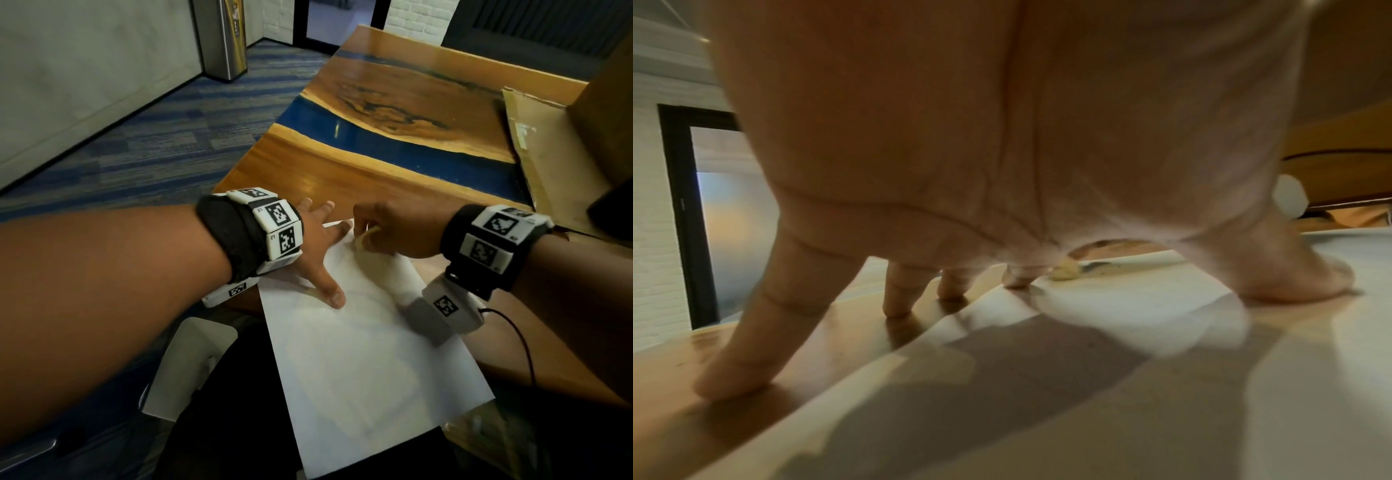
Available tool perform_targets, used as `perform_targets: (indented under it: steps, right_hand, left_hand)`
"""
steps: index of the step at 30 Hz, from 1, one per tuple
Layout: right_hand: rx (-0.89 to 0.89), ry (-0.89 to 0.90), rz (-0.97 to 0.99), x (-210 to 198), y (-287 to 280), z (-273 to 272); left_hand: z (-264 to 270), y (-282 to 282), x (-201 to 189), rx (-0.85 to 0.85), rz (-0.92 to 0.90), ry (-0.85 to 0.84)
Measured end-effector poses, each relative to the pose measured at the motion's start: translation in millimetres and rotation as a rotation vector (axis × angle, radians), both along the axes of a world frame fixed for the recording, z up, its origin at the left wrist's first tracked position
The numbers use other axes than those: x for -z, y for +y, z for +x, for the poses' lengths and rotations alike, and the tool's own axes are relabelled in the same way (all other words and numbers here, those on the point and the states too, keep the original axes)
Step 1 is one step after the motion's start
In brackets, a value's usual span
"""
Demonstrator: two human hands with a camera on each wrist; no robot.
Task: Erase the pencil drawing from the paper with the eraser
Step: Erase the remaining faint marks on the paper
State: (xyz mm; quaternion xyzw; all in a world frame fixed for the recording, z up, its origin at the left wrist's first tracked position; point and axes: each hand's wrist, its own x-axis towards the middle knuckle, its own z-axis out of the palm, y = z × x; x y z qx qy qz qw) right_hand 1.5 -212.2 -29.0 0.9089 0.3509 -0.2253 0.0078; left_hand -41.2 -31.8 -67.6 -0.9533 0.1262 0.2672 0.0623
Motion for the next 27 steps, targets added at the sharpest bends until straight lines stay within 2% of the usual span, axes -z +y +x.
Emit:
perform_targets:
  steps: [2, 3, 6, 7, 9, 11, 15, 16, 19, 20, 23, 24, 25, 27]
  right_hand:
    - [-0.07, 0.141, -0.093, -4.7, 0.8, -6.4]
    - [-0.051, 0.144, -0.086, -5.5, 1.3, -7.0]
    - [0.062, -0.023, 0.057, -2.9, 1.9, -8.9]
    - [0.044, -0.027, 0.067, -1.4, 1.1, -11.3]
    - [-0.072, 0.108, 0.006, 0.3, 1.8, -21.8]
    - [-0.107, 0.244, -0.025, 0.6, 1.9, -29.4]
    - [0.018, -0.032, 0.067, -1.1, -2.6, -26.2]
    - [-0.017, -0.004, 0.063, -0.6, -3.8, -28.6]
    - [-0.13, 0.274, 0.008, 0.0, -1.4, -42.0]
    - [-0.114, 0.248, 0.015, 1.6, -2.0, -40.3]
    - [0.043, -0.079, 0.069, 0.6, -6.3, -29.8]
    - [0.046, -0.105, 0.081, 2.2, -8.7, -29.5]
    - [-0.006, -0.058, 0.065, 2.7, -9.8, -33.0]
    - [-0.129, 0.17, 0.013, 3.4, -11.3, -42.9]
  left_hand:
    - [-0.1, -0.1, -1.5, -0.004, 0.0, 0.003]
    - [0.4, -0.4, -1.6, -0.004, -0.001, 0.002]
    - [0.6, -0.8, 0.3, 0.003, 0.0, -0.001]
    - [0.3, -0.4, -0.1, 0.005, 0.003, -0.003]
    - [-0.8, 0.0, -1.4, 0.001, 0.001, 0.002]
    - [0.2, -0.4, -1.9, -0.002, -0.01, 0.01]
    - [0.5, -1.6, -0.8, -0.007, 0.001, 0.007]
    - [-0.1, -1.6, -0.9, -0.008, 0.003, 0.006]
    - [-0.2, -0.6, -1.6, -0.02, -0.008, 0.009]
    - [0.7, -1.1, -1.9, -0.017, -0.008, 0.007]
    - [0.2, -2.9, -1.8, 0.004, 0.019, -0.006]
    - [-0.4, -2.7, -1.6, 0.001, 0.021, -0.007]
    - [-0.8, -2.4, -1.4, -0.006, 0.017, -0.006]
    - [-0.9, -1.4, -1.4, -0.018, 0.002, -0.001]
